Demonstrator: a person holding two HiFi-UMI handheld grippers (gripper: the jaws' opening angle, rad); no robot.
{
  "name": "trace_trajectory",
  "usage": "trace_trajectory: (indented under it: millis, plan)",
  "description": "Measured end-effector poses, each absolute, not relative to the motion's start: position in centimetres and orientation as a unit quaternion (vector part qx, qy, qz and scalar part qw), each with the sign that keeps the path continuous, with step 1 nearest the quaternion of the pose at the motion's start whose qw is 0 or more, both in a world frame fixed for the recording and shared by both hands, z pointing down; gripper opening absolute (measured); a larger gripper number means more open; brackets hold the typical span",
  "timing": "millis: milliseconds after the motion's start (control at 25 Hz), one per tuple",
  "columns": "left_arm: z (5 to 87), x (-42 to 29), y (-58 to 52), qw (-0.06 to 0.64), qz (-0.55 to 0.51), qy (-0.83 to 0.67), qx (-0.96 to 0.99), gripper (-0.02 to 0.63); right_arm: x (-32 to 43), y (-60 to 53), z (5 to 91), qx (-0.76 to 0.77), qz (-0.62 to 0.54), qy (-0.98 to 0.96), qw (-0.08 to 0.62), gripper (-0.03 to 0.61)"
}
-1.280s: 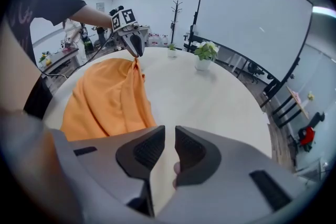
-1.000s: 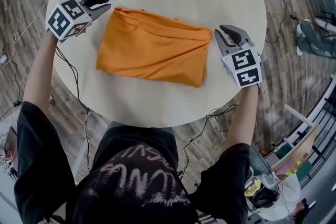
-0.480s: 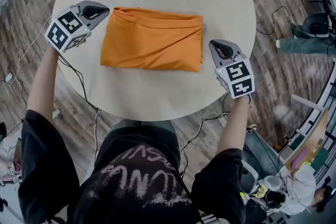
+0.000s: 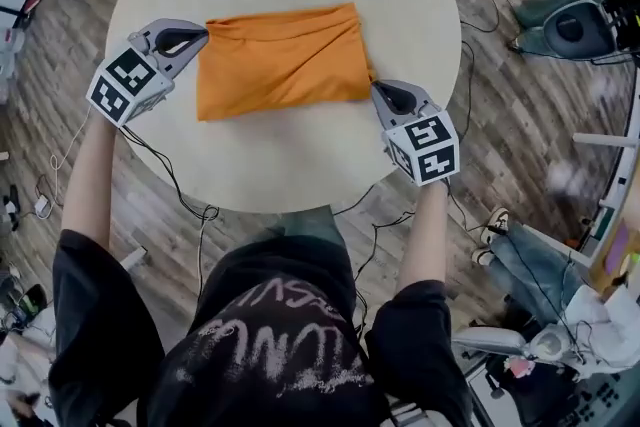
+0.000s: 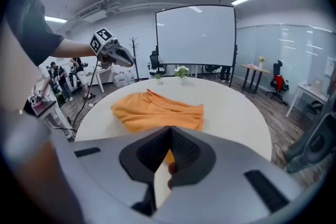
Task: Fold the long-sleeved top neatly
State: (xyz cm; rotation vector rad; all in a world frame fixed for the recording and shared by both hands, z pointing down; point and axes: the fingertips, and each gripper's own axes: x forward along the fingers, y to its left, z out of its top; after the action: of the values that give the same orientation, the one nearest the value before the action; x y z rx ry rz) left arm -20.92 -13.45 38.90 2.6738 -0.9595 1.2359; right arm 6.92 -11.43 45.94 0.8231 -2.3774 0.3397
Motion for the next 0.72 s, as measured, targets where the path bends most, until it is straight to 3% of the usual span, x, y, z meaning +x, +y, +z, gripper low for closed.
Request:
trace_trajectory:
  millis: [280, 480, 720]
  plan:
    - [36.5, -15.9, -14.5, -0.037, 0.429, -0.241, 0.87, 0.011, 9.1, -9.9, 47.4, 0.364, 0.181, -0.872, 0.273, 0.042]
    - [38.2, -11.4, -16.7, -0.061, 0.464, -0.173, 0.867, 0.011, 9.1, -10.9, 49.2, 0.37, 0.238, -0.864, 0.244, 0.14]
    - [42.8, -6.7, -19.4, -0.105, 0.53, -0.088, 0.837, 0.011, 7.6, -11.9, 52.5, 0.356, 0.276, -0.856, 0.255, 0.204]
